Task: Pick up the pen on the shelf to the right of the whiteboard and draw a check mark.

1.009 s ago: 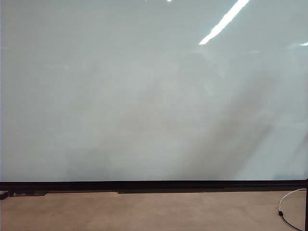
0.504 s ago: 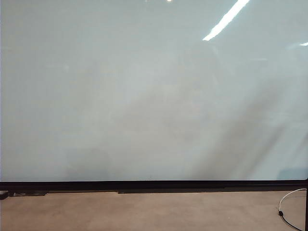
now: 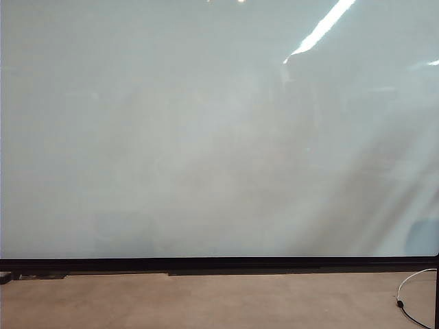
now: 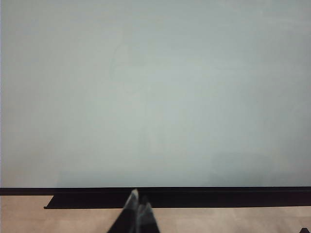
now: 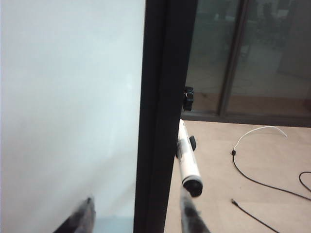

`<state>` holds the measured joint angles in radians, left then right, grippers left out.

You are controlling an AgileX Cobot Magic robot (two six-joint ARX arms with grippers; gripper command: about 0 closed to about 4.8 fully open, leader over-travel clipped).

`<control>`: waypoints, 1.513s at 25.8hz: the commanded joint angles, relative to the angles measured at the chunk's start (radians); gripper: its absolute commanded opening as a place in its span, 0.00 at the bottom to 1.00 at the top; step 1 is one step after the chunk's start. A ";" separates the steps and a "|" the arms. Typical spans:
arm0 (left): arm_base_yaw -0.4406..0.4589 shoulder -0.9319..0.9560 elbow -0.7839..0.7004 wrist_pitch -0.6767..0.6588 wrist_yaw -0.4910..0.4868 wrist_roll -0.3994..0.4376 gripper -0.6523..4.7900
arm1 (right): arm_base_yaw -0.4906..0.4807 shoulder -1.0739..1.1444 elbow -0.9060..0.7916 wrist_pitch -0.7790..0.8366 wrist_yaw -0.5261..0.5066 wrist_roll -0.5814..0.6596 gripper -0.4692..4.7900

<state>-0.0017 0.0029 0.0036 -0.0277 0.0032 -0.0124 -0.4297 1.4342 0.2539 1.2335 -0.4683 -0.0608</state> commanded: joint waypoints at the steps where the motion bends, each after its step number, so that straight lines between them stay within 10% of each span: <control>1: 0.000 0.000 0.003 0.006 0.000 0.005 0.11 | 0.000 0.059 0.043 0.042 -0.006 0.000 0.52; 39: 0.000 0.000 0.003 0.006 0.000 0.005 0.11 | -0.066 0.474 0.359 0.114 -0.186 0.042 0.52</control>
<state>-0.0017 0.0029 0.0036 -0.0277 0.0032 -0.0124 -0.4965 1.9091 0.6094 1.3239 -0.6479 -0.0254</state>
